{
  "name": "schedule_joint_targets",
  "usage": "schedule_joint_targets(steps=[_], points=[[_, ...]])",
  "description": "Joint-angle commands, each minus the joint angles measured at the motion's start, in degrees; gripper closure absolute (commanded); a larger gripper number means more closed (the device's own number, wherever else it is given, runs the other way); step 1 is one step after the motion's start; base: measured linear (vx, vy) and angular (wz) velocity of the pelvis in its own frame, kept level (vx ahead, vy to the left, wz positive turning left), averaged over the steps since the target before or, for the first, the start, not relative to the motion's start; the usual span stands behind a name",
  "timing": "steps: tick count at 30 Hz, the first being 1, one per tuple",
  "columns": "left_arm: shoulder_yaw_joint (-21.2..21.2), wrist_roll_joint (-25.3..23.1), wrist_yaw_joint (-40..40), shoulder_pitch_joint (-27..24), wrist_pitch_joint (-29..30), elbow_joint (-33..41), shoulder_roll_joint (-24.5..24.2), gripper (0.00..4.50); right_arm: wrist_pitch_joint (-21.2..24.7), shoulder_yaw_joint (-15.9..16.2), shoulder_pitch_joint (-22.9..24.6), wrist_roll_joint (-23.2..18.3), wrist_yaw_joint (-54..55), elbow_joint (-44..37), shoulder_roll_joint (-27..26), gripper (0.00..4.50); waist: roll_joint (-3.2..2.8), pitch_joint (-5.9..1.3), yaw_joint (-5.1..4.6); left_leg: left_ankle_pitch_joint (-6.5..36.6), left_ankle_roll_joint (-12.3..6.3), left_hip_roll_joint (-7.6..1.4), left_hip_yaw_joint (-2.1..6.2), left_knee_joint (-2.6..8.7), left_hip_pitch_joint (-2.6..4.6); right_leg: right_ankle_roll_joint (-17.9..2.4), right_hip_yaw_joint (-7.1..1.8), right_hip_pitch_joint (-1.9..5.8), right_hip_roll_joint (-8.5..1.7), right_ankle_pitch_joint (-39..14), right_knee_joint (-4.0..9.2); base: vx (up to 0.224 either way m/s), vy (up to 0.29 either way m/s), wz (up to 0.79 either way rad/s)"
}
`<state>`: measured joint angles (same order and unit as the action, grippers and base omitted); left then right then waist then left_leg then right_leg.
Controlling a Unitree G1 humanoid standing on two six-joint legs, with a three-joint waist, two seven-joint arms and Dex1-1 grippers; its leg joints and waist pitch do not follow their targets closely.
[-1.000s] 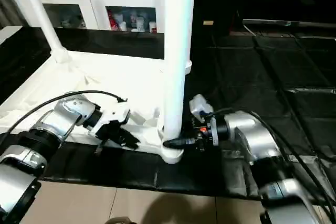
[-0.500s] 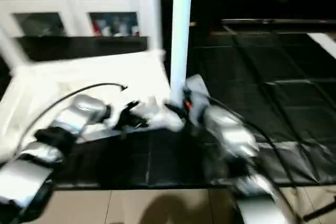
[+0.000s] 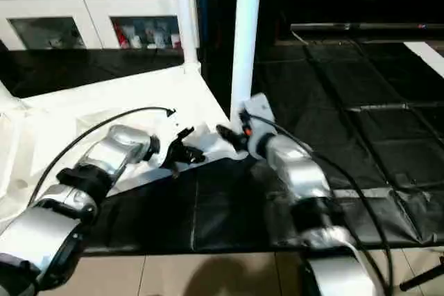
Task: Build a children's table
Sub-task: Rotate leg to tighten
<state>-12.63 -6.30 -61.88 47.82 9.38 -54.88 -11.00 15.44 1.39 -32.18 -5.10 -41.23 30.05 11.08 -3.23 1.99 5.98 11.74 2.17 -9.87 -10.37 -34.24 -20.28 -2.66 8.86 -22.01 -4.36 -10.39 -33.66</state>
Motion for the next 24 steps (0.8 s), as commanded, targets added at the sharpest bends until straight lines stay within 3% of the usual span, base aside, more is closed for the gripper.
schedule_joint_targets(steps=[1, 4, 7, 10, 12, 15, 17, 18, 19, 20, 24], points=[[-0.6, 1.9, -3.2, 0.6, -3.8, 2.9, 0.4, 4.50, -0.1, 4.7, 1.7, -1.6, -6.8, -0.1, -0.5, 0.85, 0.46, -3.65, 0.40, 5.7, -6.12, -4.36, 1.87, 3.53, -0.13, -7.3, -4.54, 3.36, -6.40, -10.0, 4.13, 0.000, 0.000, 0.00], [-1.7, 1.8, -8.7, -0.2, -7.0, 3.5, -2.3, 4.50, -1.2, 4.2, 3.3, -3.1, -14.2, -2.4, 4.5, 0.49, 0.60, -3.84, 0.91, 4.5, -7.16, -4.45, 1.81, 3.27, -0.28, -7.7, -4.52, 3.45, -6.34, -7.7, 3.62, 0.000, 0.000, 0.00], [-3.6, 1.4, -15.9, -1.0, -10.5, 4.2, -4.9, 4.50, -3.3, 4.6, 4.2, -4.6, -22.9, -4.2, 8.7, 0.49, 0.68, -4.12, 1.34, 3.4, -7.51, -4.36, 1.81, 3.03, -0.46, -7.8, -4.49, 3.40, -6.44, -6.8, 3.40, 0.000, 0.000, 0.00], [-4.8, 1.3, -20.2, -1.6, -11.9, 4.9, -6.3, 4.50, -2.8, 5.4, 4.5, -6.4, -29.6, -5.3, 11.0, 0.49, 0.30, -4.18, 2.22, 2.5, -8.83, -4.70, 1.85, 2.63, -0.61, -8.4, -4.46, 2.86, -6.31, -4.4, 3.00, 0.000, 0.000, 0.00], [-5.8, 1.2, -23.5, -2.3, -12.7, 5.8, -7.2, 4.50, -1.9, 5.5, 4.3, -7.7, -33.2, -5.5, 12.0, 0.49, 0.76, -4.09, 2.65, 3.6, -8.39, -4.84, 1.81, 2.85, -0.49, -8.5, -4.46, 2.83, -6.40, -6.1, 3.08, 0.000, 0.000, 0.00], [-7.2, 0.6, -25.8, -2.8, -14.4, 6.4, -8.4, 4.50, -2.3, 6.0, 3.8, -8.2, -35.7, -4.8, 12.7, 0.49, 0.68, -3.92, 3.21, 4.9, -6.83, -4.88, 1.78, 3.00, -0.28, -7.9, -4.53, 2.61, -6.47, -10.1, 3.43, 0.000, 0.000, 0.00], [-8.4, -0.1, -27.6, -3.1, -15.7, 6.8, -9.4, 4.50, -2.9, 6.8, 3.2, -8.5, -38.5, -3.9, 13.4, 0.83, 0.64, -3.85, 3.41, 5.3, -6.42, -4.92, 1.78, 3.07, -0.32, -7.5, -4.61, 2.55, -6.48, -11.3, 3.59, 0.000, 0.000, 0.00], [-8.8, -0.4, -28.2, -3.2, -16.4, 6.8, -9.8, 4.50, -2.3, 7.2, 2.9, -8.8, -39.9, -3.6, 13.6, 0.83, 0.92, -3.87, 3.45, 5.3, -6.34, -4.92, 1.74, 3.10, -0.24, -7.3, -4.61, 2.54, -6.43, -11.4, 3.62, 0.000, 0.000, 0.00], [-9.1, -0.7, -28.5, -3.2, -16.9, 6.8, -10.0, 4.50, -1.5, 7.6, 2.7, -9.1, -40.7, -3.5, 13.6, 0.83, 0.77, -3.81, 3.58, 5.5, -6.22, -4.85, 1.73, 3.11, -0.17, -7.3, -4.63, 2.47, -6.40, -12.0, 3.66, 0.000, 0.000, 0.00], [-9.2, -0.8, -28.8, -3.3, -17.2, 6.9, -10.2, 4.50, -1.0, 8.0, 2.5, -9.4, -41.7, -3.6, 13.7, 1.12, 0.76, -3.79, 3.61, 5.5, -6.04, -4.86, 1.76, 3.14, -0.29, -7.0, -4.61, 2.53, -6.44, -12.3, 3.66, 0.000, 0.000, 0.00], [-9.5, -0.8, -29.7, -3.8, -17.9, 7.3, -10.8, 4.50, -0.6, 9.3, 2.5, -9.4, -44.1, -3.8, 13.8, 1.33, 0.79, -3.93, 3.69, 4.7, -5.75, -4.95, 1.84, 3.11, -0.29, -6.9, -4.62, 2.54, -6.46, -11.5, 3.44, 0.000, 0.000, 0.00]])
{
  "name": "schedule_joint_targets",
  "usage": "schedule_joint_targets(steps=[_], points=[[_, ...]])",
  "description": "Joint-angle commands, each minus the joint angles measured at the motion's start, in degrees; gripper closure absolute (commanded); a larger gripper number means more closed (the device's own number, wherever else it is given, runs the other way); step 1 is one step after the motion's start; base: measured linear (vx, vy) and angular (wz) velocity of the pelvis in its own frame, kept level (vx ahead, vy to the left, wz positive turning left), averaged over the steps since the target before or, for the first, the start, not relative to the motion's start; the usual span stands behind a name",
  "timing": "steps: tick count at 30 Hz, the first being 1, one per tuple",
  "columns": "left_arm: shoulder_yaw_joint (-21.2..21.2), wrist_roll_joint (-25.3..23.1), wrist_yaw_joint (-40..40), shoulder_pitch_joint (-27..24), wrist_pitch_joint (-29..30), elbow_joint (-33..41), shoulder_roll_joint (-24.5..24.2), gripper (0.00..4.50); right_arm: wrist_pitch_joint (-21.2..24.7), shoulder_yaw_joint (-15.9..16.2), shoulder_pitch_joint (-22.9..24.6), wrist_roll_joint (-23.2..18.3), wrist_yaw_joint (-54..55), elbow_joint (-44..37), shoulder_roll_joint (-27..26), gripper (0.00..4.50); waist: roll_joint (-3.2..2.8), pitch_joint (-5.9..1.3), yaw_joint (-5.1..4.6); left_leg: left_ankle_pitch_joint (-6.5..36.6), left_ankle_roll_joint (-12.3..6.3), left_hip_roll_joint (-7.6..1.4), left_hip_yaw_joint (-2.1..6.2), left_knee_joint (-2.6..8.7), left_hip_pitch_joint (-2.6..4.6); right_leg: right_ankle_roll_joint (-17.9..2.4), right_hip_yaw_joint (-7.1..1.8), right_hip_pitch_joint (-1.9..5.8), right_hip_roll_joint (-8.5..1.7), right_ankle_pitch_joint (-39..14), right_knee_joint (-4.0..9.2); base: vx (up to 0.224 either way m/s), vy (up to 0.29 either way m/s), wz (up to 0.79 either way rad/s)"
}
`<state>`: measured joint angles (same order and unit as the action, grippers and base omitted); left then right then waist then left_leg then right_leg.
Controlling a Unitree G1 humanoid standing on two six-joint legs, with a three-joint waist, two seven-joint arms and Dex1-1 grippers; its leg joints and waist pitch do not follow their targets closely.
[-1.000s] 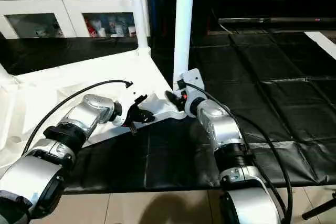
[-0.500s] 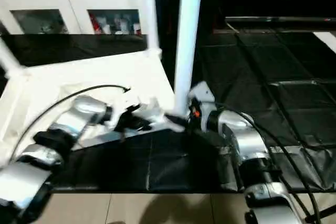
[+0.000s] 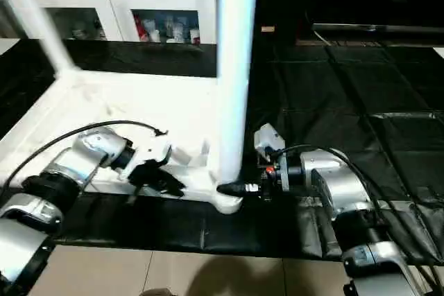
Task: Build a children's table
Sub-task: Rotate leg to tighten
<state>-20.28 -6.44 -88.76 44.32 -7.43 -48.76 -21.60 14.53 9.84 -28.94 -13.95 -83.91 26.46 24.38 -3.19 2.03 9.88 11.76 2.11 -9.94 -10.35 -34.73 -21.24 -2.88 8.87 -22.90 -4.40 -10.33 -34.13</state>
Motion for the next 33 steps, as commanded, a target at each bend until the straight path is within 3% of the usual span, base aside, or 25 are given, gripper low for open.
schedule_joint_targets(steps=[1, 10, 11, 18, 20, 21, 22, 24, 25, 27, 28, 30, 31, 33], points=[[-1.8, -0.7, -2.8, -0.3, -1.1, 1.2, -0.2, 4.50, 0.3, 0.9, -0.8, -0.5, -1.4, -0.2, 0.5, 1.42, 0.76, -3.99, -0.20, 4.5, -5.79, -4.84, 1.83, 3.59, 0.62, -6.8, -4.61, 3.44, -6.40, -11.2, 3.87, 0.000, 0.000, 0.00], [-1.9, -0.5, -2.9, -0.2, -2.0, 1.0, -0.7, 4.50, 0.9, 1.5, -1.4, -1.6, -3.8, -0.7, 0.1, 2.16, 0.83, -3.97, -0.08, 4.3, -5.85, -4.73, 1.76, 3.52, 0.58, -6.3, -4.56, 3.42, -6.40, -11.9, 4.00, 0.000, 0.000, 0.00], [-1.8, -0.5, -2.7, -0.2, -2.1, 0.8, -0.8, 4.50, 1.0, 1.4, -1.5, -1.6, -3.7, -0.4, 0.0, 2.25, 0.51, -4.02, -0.02, 4.4, -5.61, -4.69, 1.78, 3.49, 0.59, -6.2, -4.55, 3.39, -6.37, -11.9, 4.00, 0.000, 0.000, 0.00], [-0.7, 0.1, -0.2, 0.4, -1.1, -0.8, 0.2, 4.50, 3.4, 1.3, -0.3, -2.9, -3.6, -2.4, -0.3, 2.39, 0.67, -4.01, -0.14, 4.6, -5.33, -4.68, 1.78, 3.53, 0.62, -6.4, -4.55, 3.47, -6.26, -11.5, 3.96, 0.000, 0.000, 0.00], [0.0, 0.4, 1.6, 0.8, 1.2, -1.2, 0.9, 4.50, 4.7, 1.1, 0.6, -3.0, -1.8, -3.9, -0.5, 2.39, 0.75, -3.98, -0.08, 4.4, -5.32, -4.74, 1.75, 3.56, 0.75, -6.5, -4.61, 3.43, -6.26, -11.4, 3.99, 0.000, 0.000, 0.00], [0.5, 0.4, 3.0, 1.1, 2.8, -1.3, 1.3, 4.50, 5.2, 1.2, 1.7, -2.1, 1.2, -5.5, -0.9, 2.39, 1.15, -3.88, -0.13, 4.4, -5.35, -4.73, 1.69, 3.61, 0.74, -6.2, -4.63, 3.43, -6.22, -12.1, 4.15, 0.000, 0.000, 0.00], [0.6, 0.5, 3.2, 1.1, 3.0, -1.3, 1.4, 4.50, 5.3, 1.1, 1.7, -2.0, 1.7, -5.5, -1.0, 2.39, 1.02, -3.79, 0.00, 4.6, -5.15, -4.81, 1.78, 3.69, 0.86, -6.1, -4.66, 3.36, -6.33, -12.8, 4.15, 0.000, 0.000, 0.00], [1.3, 0.5, 5.4, 1.5, 6.0, -1.0, 2.0, 4.50, 5.8, 0.0, 2.4, -0.5, 8.7, -6.3, -2.9, 2.41, 0.95, -3.65, -0.24, 5.4, -4.18, -4.72, 1.84, 3.84, 0.76, -5.5, -4.60, 3.40, -6.45, -15.2, 4.38, 0.000, 0.000, 0.00], [1.8, 0.8, 6.9, 1.7, 7.0, -0.9, 2.8, 4.50, 6.0, -0.4, 2.5, 0.3, 11.9, -6.3, -4.1, 2.43, 1.27, -3.62, -0.51, 6.0, -3.71, -4.39, 1.74, 3.91, 0.78, -4.8, -4.50, 3.48, -6.42, -17.2, 4.74, 0.000, 0.000, 0.00], [3.0, 0.9, 12.5, 2.5, 9.3, -1.0, 5.3, 4.50, 7.6, -1.4, 1.8, 3.3, 22.4, -4.8, -8.1, 2.47, 1.06, -3.33, -1.15, 6.9, -2.66, -4.10, 1.72, 4.04, 0.80, -3.6, -4.34, 3.31, -6.34, -21.5, 5.35, 0.000, 0.000, 0.00], [3.5, 1.1, 14.6, 2.8, 10.0, -1.2, 6.5, 4.50, 8.6, -1.8, 1.2, 4.3, 26.1, -3.8, -9.6, 2.48, 0.84, -3.30, -1.39, 7.2, -2.07, -4.17, 1.87, 4.12, 0.94, -3.5, -4.34, 3.18, -6.35, -21.9, 5.43, 0.000, 0.000, 0.00], [4.6, 1.6, 19.0, 3.5, 11.8, -1.8, 8.9, 4.50, 10.4, -2.4, -0.1, 6.2, 33.0, -1.7, -12.5, 2.50, 1.00, -3.29, -2.29, 7.8, -1.11, -4.00, 2.06, 4.32, 0.85, -3.2, -4.14, 3.44, -6.32, -22.8, 5.58, 0.000, 0.000, 0.00], [5.3, 1.7, 22.1, 3.9, 13.3, -2.2, 10.7, 4.50, 11.4, -2.4, -0.8, 6.9, 36.9, -1.1, -14.3, 2.50, 0.40, -3.28, -3.00, 8.2, -1.00, -3.85, 2.05, 4.27, 0.90, -3.3, -4.10, 3.42, -6.24, -22.5, 5.78, 0.000, 0.000, 0.00], [6.5, 2.1, 27.3, 4.6, 15.6, -3.1, 13.5, 4.50, 12.2, -2.3, -1.8, 8.2, 41.7, -0.1, -16.7, 2.50, 0.80, -3.32, -3.57, 8.2, -1.34, -3.79, 1.95, 4.17, 0.95, -4.0, -4.29, 3.54, -6.24, -20.6, 5.78, 0.000, 0.000, 0.00]])
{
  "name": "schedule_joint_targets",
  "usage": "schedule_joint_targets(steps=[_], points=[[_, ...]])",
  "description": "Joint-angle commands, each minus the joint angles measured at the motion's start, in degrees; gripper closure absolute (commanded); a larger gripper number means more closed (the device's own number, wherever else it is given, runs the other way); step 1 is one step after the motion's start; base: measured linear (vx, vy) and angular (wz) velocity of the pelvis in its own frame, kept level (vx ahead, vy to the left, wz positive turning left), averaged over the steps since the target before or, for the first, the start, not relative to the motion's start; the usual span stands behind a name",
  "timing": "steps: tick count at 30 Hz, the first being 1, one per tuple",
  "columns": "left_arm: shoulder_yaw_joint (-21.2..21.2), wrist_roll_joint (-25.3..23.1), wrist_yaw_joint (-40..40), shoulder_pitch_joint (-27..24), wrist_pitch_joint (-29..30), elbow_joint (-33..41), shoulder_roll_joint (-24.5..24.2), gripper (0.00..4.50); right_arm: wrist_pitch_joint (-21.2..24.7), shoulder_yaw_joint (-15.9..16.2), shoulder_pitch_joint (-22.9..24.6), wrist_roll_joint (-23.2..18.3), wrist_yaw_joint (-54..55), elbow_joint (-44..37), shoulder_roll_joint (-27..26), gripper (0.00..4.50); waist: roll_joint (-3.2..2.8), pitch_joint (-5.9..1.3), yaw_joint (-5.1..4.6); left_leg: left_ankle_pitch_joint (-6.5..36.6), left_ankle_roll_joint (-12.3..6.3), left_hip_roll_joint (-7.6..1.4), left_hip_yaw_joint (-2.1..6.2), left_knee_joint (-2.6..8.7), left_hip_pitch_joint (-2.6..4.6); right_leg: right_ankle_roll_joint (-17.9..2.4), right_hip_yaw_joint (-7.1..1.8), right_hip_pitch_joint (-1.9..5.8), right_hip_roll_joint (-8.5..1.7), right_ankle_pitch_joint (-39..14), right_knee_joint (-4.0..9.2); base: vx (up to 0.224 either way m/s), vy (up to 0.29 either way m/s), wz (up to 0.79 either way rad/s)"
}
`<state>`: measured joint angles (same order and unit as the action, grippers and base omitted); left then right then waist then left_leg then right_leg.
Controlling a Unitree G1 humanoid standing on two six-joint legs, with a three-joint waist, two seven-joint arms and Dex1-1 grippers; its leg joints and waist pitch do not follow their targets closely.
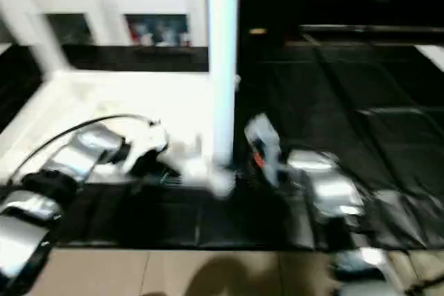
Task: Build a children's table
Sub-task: Rotate leg to tighten
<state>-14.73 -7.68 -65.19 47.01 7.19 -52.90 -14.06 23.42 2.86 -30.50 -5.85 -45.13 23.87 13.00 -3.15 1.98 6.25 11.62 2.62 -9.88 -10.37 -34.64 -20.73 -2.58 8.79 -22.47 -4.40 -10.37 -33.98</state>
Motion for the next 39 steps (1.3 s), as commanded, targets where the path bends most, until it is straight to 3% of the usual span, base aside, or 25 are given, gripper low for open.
schedule_joint_targets(steps=[1, 3, 5, 7, 8, 9, 12, 19, 21, 26, 28, 31, 33, 35, 39], points=[[1.7, 3.5, 6.6, 2.3, 2.0, 0.7, 7.3, 4.50, 3.6, 4.7, -0.9, 0.6, 5.3, 3.0, -6.6, 2.50, 0.84, -3.19, -0.15, 8.1, -2.00, -3.85, 1.87, 4.12, 0.48, -4.6, -4.25, 3.02, -6.16, -20.2, 5.65, 0.000, 0.000, 0.00], [2.5, 3.8, 9.4, 2.8, 3.0, 0.3, 8.8, 4.50, 3.8, 4.5, -1.8, 1.1, 7.9, 4.1, -8.1, 2.50, 0.96, -2.94, -0.22, 9.4, -2.62, -3.46, 1.66, 4.04, 1.04, -4.3, -4.14, 2.97, -6.20, -22.7, 6.28, 0.000, 0.000, 0.00], [3.8, 3.4, 15.9, 3.8, 3.9, -0.3, 11.1, 4.50, 2.9, 4.7, -4.1, 3.0, 12.9, 6.7, -11.4, 2.50, 0.97, -2.96, -0.21, 9.2, -2.75, -3.15, 1.67, 4.13, 1.11, -3.2, -3.98, 3.19, -6.20, -25.5, 6.60, 0.000, 0.000, 0.00], [4.0, 3.3, 16.7, 3.9, 3.6, -0.3, 11.4, 4.50, 1.2, 4.9, -4.5, 3.5, 12.9, 7.2, -11.8, 2.50, 1.00, -3.01, -0.32, 8.5, -3.00, -3.39, 1.80, 4.26, 0.96, -3.0, -4.02, 3.19, -6.05, -24.0, 6.41, 0.000, 0.000, 0.00], [4.2, 3.2, 16.8, 4.0, 3.6, -0.3, 11.3, 4.50, -0.7, 4.9, -4.7, 3.4, 12.2, 7.6, -12.2, 2.18, 0.94, -3.09, -0.31, 8.5, -3.36, -3.55, 1.85, 4.32, 0.88, -2.9, -4.10, 3.25, -6.11, -22.9, 6.26, 0.000, 0.000, 0.00], [4.2, 3.1, 16.6, 4.0, 3.6, -0.2, 11.2, 4.50, -1.4, 4.9, -4.7, 3.3, 11.7, 7.7, -12.2, 2.18, 0.83, -3.13, -0.32, 8.4, -3.52, -3.62, 1.88, 4.33, 0.87, -3.0, -4.16, 3.28, -6.14, -22.2, 6.16, 0.000, 0.000, 0.00], [4.1, 2.6, 15.4, 3.7, 3.0, 0.3, 10.2, 4.50, -3.0, 3.9, -4.4, 2.1, 9.9, 7.4, -12.1, 1.76, 0.82, -3.21, -0.50, 8.1, -4.08, -3.93, 1.96, 4.43, 0.71, -4.6, -4.33, 3.44, -6.25, -18.5, 5.66, 0.000, 0.000, 0.00], [3.4, 2.3, 10.3, 2.6, 1.2, 0.8, 6.7, 4.50, -3.5, 3.3, -2.5, 1.4, 4.3, 5.9, -7.4, 1.12, 0.88, -3.36, -0.34, 6.5, -5.31, -4.12, 1.88, 4.35, 0.54, -5.9, -4.55, 3.66, -6.38, -14.7, 5.07, 0.000, 0.000, 0.00], [2.1, 1.6, 5.8, 1.9, -1.6, 1.1, 4.0, 4.50, -5.4, 3.0, -0.9, -0.1, -2.2, 4.1, -3.0, 1.01, 1.01, -3.54, 0.04, 5.8, -6.42, -4.18, 1.75, 4.13, 0.40, -6.4, -4.57, 3.83, -6.31, -12.1, 4.71, 0.000, 0.000, 0.00], [0.2, 2.1, -4.7, 0.6, -7.1, 2.6, 0.2, 4.50, -8.2, 2.2, 0.6, -2.4, -12.7, 2.3, 3.6, 0.50, 0.93, -4.38, 0.70, 0.6, -9.23, -4.38, 1.88, 3.29, -0.18, -8.3, -4.44, 3.92, -6.38, -2.3, 3.08, 0.000, 0.000, 0.00], [-1.0, 1.8, -8.7, 0.1, -8.5, 3.1, -1.2, 4.50, -8.5, 2.3, 0.9, -3.1, -16.9, 1.4, 5.6, 0.43, 0.99, -4.46, 0.78, -2.2, -10.92, -4.50, 1.96, 2.79, -0.63, -9.5, -4.47, 3.39, -6.30, 2.9, 2.20, 0.000, 0.000, 0.00], [-3.2, 1.1, -14.1, -0.4, -10.8, 3.4, -3.1, 4.50, -7.7, 3.4, 1.0, -5.2, -25.6, 0.1, 8.8, 0.43, 0.85, -4.36, 1.72, 0.4, -11.55, -4.52, 1.76, 2.62, -0.53, -9.4, -4.31, 3.20, -6.33, -0.5, 2.66, 0.000, 0.000, 0.00], [-4.0, 0.7, -15.2, -0.5, -12.2, 3.1, -3.7, 4.50, -7.7, 4.5, 0.7, -5.6, -28.7, 0.1, 9.7, 0.43, 0.81, -4.12, 2.27, 1.9, -10.60, -4.84, 1.81, 2.81, -0.41, -8.8, -4.32, 2.88, -6.31, -4.1, 3.00, 0.000, 0.000, 0.00], [-4.9, 0.7, -18.0, -1.0, -13.8, 3.5, -4.5, 4.50, -7.9, 6.9, 0.0, -6.1, -34.6, 0.1, 11.5, 0.43, 0.90, -3.84, 2.79, 4.9, -8.08, -5.01, 1.77, 3.15, -0.10, -8.0, -4.43, 2.77, -6.44, -10.0, 3.62, 0.000, 0.000, 0.00], [-5.6, 1.4, -21.6, -1.9, -14.6, 4.9, -5.5, 4.50, -8.3, 7.8, -0.8, -6.6, -39.0, 0.8, 12.4, 0.60, 1.24, -3.74, 3.12, 5.8, -6.85, -4.99, 1.79, 3.31, -0.11, -7.4, -4.61, 2.75, -6.57, -12.6, 3.77, 0.000, 0.000, 0.00]])
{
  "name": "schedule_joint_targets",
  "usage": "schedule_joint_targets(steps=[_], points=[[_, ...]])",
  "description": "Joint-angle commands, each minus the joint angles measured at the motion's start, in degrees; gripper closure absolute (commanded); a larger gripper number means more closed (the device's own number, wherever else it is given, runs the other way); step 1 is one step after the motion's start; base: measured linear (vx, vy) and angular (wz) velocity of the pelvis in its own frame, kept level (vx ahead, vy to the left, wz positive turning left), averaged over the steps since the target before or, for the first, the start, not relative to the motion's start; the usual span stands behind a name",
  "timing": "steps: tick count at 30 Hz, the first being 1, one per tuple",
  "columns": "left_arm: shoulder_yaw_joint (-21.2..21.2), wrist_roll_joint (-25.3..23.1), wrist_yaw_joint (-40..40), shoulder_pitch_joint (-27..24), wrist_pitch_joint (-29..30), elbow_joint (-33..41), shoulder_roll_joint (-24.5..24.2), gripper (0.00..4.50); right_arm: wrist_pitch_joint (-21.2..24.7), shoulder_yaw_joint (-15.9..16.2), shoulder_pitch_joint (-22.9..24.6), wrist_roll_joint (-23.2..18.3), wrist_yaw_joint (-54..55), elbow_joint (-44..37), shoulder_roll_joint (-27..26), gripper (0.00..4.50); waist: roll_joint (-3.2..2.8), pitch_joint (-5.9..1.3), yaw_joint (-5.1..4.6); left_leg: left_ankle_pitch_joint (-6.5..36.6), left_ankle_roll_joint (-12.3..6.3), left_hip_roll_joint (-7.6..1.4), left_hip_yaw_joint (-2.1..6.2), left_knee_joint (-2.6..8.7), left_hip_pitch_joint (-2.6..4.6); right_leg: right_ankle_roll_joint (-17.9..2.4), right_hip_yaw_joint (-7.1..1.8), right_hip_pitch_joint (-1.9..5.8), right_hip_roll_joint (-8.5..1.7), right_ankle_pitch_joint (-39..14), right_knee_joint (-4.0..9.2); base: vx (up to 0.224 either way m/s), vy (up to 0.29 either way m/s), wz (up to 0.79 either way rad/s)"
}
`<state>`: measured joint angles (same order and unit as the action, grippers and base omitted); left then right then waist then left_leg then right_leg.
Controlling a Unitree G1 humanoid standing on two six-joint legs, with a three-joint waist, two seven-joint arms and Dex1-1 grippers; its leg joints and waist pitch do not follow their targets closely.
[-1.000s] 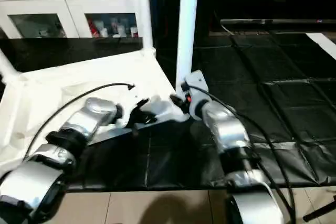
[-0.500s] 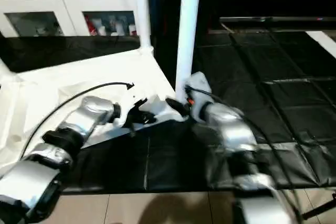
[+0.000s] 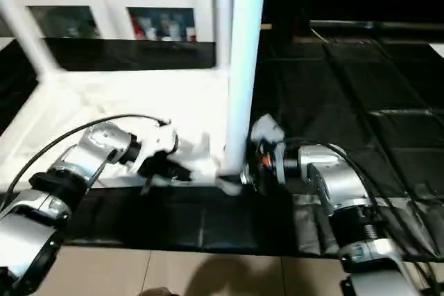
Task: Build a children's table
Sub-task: Rotate leg to tighten
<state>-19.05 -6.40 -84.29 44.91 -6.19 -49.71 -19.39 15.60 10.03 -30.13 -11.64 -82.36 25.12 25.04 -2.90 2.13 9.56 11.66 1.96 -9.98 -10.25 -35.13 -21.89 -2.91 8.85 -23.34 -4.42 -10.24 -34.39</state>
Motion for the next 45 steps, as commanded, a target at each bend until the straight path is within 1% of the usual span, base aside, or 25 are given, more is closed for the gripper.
schedule_joint_targets(steps=[1, 4, 5, 9, 11, 12, 13, 14, 15, 17, 22, 27, 28, 30, 31, 33, 34, 35, 37, 38, 39, 41, 43, 44, 45], points=[[-1.9, 0.2, -4.5, -0.1, -2.0, 2.4, -1.0, 4.50, -1.9, 0.8, -1.9, -0.8, -3.8, 1.0, 0.8, 0.71, 1.06, -3.90, -0.07, 5.6, -6.02, -4.89, 1.63, 3.79, 1.07, -6.9, -4.69, 3.52, -6.55, -13.1, 4.24, 0.000, 0.000, 0.00], [-2.4, 0.1, -5.6, -0.1, -3.0, 2.5, -1.7, 4.50, -2.8, 1.4, -2.5, -0.7, -5.4, 2.4, 1.3, 0.91, 1.03, -3.93, 0.16, 5.0, -5.77, -4.91, 1.64, 3.78, 1.13, -6.9, -4.73, 3.41, -6.48, -12.6, 4.10, 0.000, 0.000, 0.00], [-2.4, 0.2, -6.0, -0.1, -3.3, 2.5, -2.0, 4.50, -3.1, 1.8, -2.7, -0.5, -5.9, 2.8, 1.2, 1.12, 1.17, -4.02, 0.34, 4.3, -5.88, -4.90, 1.67, 3.73, 1.07, -7.2, -4.71, 3.47, -6.53, -11.5, 3.84, 0.000, 0.000, 0.00], [-2.2, 0.2, -5.7, -0.1, -3.3, 2.7, -2.2, 4.50, -3.1, 2.3, -2.9, -0.9, -6.7, 3.0, 1.0, 1.30, 1.15, -4.19, 0.35, 3.1, -6.51, -4.93, 1.73, 3.55, 0.90, -7.9, -4.66, 3.54, -6.52, -8.4, 3.45, 0.000, 0.000, 0.00], [-2.1, 0.2, -5.5, -0.1, -3.1, 2.8, -2.2, 4.50, -3.0, 2.4, -2.8, -1.0, -6.9, 3.0, 0.8, 1.56, 1.04, -4.14, 0.39, 3.4, -6.44, -4.87, 1.73, 3.56, 0.83, -7.9, -4.62, 3.61, -6.55, -8.7, 3.55, 0.000, 0.000, 0.00], [-2.0, 0.3, -5.5, -0.2, -3.0, 3.0, -2.2, 4.50, -3.1, 2.4, -2.9, -1.0, -7.3, 3.2, 0.7, 1.56, 1.10, -4.13, 0.39, 3.5, -6.38, -4.82, 1.71, 3.57, 0.80, -7.8, -4.61, 3.64, -6.54, -9.0, 3.59, 0.000, 0.000, 0.00], [-1.9, 0.4, -5.5, -0.2, -2.9, 3.1, -2.1, 4.50, -3.4, 2.5, -2.9, -0.9, -7.6, 3.5, 0.4, 1.56, 0.92, -4.12, 0.43, 3.9, -6.23, -4.76, 1.70, 3.55, 0.82, -7.7, -4.59, 3.64, -6.57, -9.7, 3.65, 0.000, 0.000, 0.00], [-1.8, 0.5, -5.4, -0.3, -2.9, 3.1, -2.1, 4.50, -3.5, 2.5, -2.7, -0.9, -7.6, 3.4, 0.3, 1.61, 1.00, -4.14, 0.42, 3.9, -6.08, -4.78, 1.72, 3.60, 0.81, -7.5, -4.56, 3.69, -6.54, -10.1, 3.75, 0.000, 0.000, 0.00], [-1.8, 0.5, -5.4, -0.3, -2.9, 3.1, -2.1, 4.50, -3.5, 2.5, -2.7, -0.9, -7.6, 3.4, 0.3, 1.86, 1.01, -4.15, 0.43, 3.8, -6.04, -4.79, 1.74, 3.59, 0.81, -7.4, -4.56, 3.68, -6.48, -10.0, 3.72, 0.000, 0.000, 0.00], [-1.7, 0.6, -5.2, -0.3, -3.1, 2.8, -2.1, 4.50, -3.4, 2.4, -2.6, -1.3, -7.7, 3.3, 0.1, 1.94, 0.86, -4.17, 0.37, 3.8, -5.98, -4.90, 1.79, 3.59, 0.86, -7.6, -4.58, 3.62, -6.44, -9.5, 3.67, 0.000, 0.000, 0.00], [-1.3, 0.6, -4.1, 0.0, -3.2, 2.0, -1.8, 4.50, -3.0, 2.4, -2.0, -1.9, -8.0, 2.6, 0.1, 2.26, 0.92, -4.20, 0.47, 3.7, -6.04, -4.82, 1.76, 3.54, 0.84, -7.7, -4.55, 3.69, -6.44, -9.2, 3.60, 0.000, 0.000, 0.00], [-0.3, 0.9, -2.0, 0.4, -1.6, 1.1, -1.1, 4.50, -1.4, 1.6, -1.3, -2.9, -7.6, 1.4, -0.5, 2.39, 0.93, -4.16, 0.57, 4.0, -5.86, -4.81, 1.74, 3.56, 0.89, -7.5, -4.57, 3.66, -6.41, -10.0, 3.72, 0.000, 0.000, 0.00], [0.1, 1.0, -0.7, 0.4, -0.4, 0.9, -0.6, 4.50, -0.2, 1.2, -0.5, -3.2, -6.0, 0.3, -0.9, 2.41, 0.77, -4.12, 0.54, 3.9, -5.79, -4.86, 1.73, 3.58, 0.92, -7.4, -4.62, 3.65, -6.36, -10.2, 3.76, 0.000, 0.000, 0.00], [1.4, 1.6, 2.4, 0.5, 2.5, 0.6, 0.9, 4.50, 1.9, 0.4, 1.1, -3.2, -0.9, -2.0, -2.3, 2.41, 0.78, -4.04, 0.68, 4.5, -5.41, -4.94, 1.73, 3.66, 1.08, -7.0, -4.64, 3.59, -6.34, -11.2, 3.98, 0.000, 0.000, 0.00], [2.4, 2.2, 4.8, 0.7, 5.0, 0.5, 2.0, 4.50, 2.7, -0.4, 1.6, -2.3, 4.5, -2.6, -4.1, 2.41, 0.79, -3.97, 0.75, 4.6, -4.96, -4.99, 1.82, 3.74, 1.15, -6.8, -4.65, 3.50, -6.40, -12.0, 4.05, 0.000, 0.000, 0.00], [2.9, 2.3, 6.8, 1.1, 6.9, 0.5, 2.8, 4.50, 3.3, -1.1, 1.7, -1.4, 9.2, -2.5, -5.9, 2.44, 0.73, -3.70, 0.37, 7.2, -3.13, -4.54, 1.84, 4.03, 1.21, -5.8, -4.43, 3.65, -6.55, -16.8, 4.78, 0.000, 0.000, 0.00], [3.2, 2.2, 9.0, 1.5, 8.7, 0.4, 3.7, 4.50, 3.8, -1.4, 1.6, 0.1, 14.0, -2.2, -7.8, 2.45, 0.73, -3.64, 0.15, 7.6, -2.72, -4.49, 1.79, 4.09, 1.28, -5.5, -4.45, 3.62, -6.48, -17.9, 4.91, 0.000, 0.000, 0.00], [3.4, 2.0, 11.0, 2.0, 9.7, 0.2, 4.5, 4.50, 4.3, -1.3, 1.2, 1.9, 18.2, -1.4, -9.2, 2.46, 0.56, -3.33, -0.66, 9.2, -1.64, -4.41, 2.03, 4.41, 1.38, -4.4, -4.27, 3.74, -6.56, -21.5, 5.44, 0.000, 0.000, 0.00], [3.5, 2.0, 11.6, 2.1, 10.1, 0.1, 4.7, 4.50, 4.5, -1.3, 1.1, 2.2, 19.2, -1.2, -9.6, 2.46, 0.65, -3.21, -1.27, 10.3, -1.21, -4.31, 2.02, 4.50, 1.55, -4.0, -4.25, 3.69, -6.52, -22.8, 5.81, 0.000, 0.000, 0.00], [4.4, 1.6, 16.6, 3.4, 12.9, -0.7, 6.8, 4.50, 6.7, -1.6, 0.1, 4.7, 27.4, 0.3, -12.7, 2.47, 0.64, -3.22, -1.97, 10.1, -0.76, -4.31, 2.04, 4.58, 1.54, -4.2, -4.34, 3.73, -6.33, -22.3, 5.68, 0.000, 0.000, 0.00], [4.9, 1.6, 18.7, 3.8, 13.9, -1.0, 7.8, 4.50, 8.1, -2.1, -0.6, 5.2, 30.9, 1.1, -14.2, 2.47, 0.39, -3.29, -2.31, 10.4, -0.46, -4.14, 2.21, 4.64, 1.64, -4.3, -4.22, 3.88, -6.44, -22.6, 5.83, 0.000, 0.000, 0.00], [6.4, 1.8, 24.3, 5.1, 16.3, -2.0, 10.6, 4.50, 10.9, -3.2, -1.8, 6.6, 39.1, 2.2, -17.8, 2.48, 0.73, -3.38, -3.20, 9.4, -0.49, -3.90, 2.04, 4.47, 1.58, -4.8, -4.42, 3.99, -6.39, -21.0, 5.75, 0.000, 0.000, 0.00], [8.4, 2.5, 30.8, 6.3, 18.3, -3.2, 13.7, 4.50, 11.3, -3.5, -3.2, 7.4, 44.8, 3.4, -21.3, 2.48, 0.53, -3.37, -3.26, 8.7, -0.90, -3.88, 1.98, 4.42, 1.63, -5.2, -4.45, 3.92, -6.38, -19.9, 5.71, 0.000, 0.000, 0.00], [8.7, 2.6, 32.4, 6.6, 18.9, -3.3, 14.5, 4.50, 11.1, -3.3, -3.6, 7.8, 46.2, 3.8, -22.2, 2.48, 0.82, -3.37, -3.50, 8.8, -0.97, -3.79, 1.93, 4.44, 1.77, -5.5, -4.40, 3.90, -6.37, -19.9, 5.78, 0.000, 0.000, 0.00], [8.8, 2.6, 33.0, 6.7, 19.3, -3.1, 15.0, 4.50, 10.0, -2.5, -3.9, 8.8, 46.7, 4.2, -22.5, 2.48, 0.75, -3.40, -3.34, 8.3, -1.41, -3.59, 1.85, 4.40, 1.79, -5.3, -4.38, 4.09, -6.43, -20.0, 5.87, 0.000, 0.000, 0.00]])
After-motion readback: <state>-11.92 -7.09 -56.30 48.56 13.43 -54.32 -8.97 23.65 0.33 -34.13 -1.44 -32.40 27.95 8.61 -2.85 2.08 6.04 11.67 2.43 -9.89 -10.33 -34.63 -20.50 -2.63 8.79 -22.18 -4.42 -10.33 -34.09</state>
